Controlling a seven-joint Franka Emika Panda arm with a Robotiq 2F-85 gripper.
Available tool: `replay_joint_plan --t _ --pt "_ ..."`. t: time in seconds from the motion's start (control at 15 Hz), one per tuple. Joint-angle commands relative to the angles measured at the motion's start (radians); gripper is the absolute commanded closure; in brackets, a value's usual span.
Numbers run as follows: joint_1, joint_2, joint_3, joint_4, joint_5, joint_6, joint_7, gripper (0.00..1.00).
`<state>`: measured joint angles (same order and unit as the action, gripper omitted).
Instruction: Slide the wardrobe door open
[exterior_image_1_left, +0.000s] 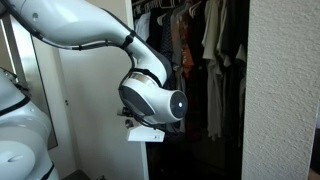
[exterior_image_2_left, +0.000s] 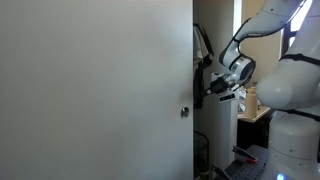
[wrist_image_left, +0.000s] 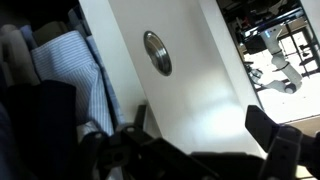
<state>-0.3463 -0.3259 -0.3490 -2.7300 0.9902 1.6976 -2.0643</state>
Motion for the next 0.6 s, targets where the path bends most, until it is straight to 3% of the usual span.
replay_joint_plan --t 0.0,0.53 --pt "0.034 0.045 0.027 0.030 0.075 0.051 -0.071 0.00" --pt "0.104 0.119 0.099 0.047 0.163 0.088 -0.191 0.00"
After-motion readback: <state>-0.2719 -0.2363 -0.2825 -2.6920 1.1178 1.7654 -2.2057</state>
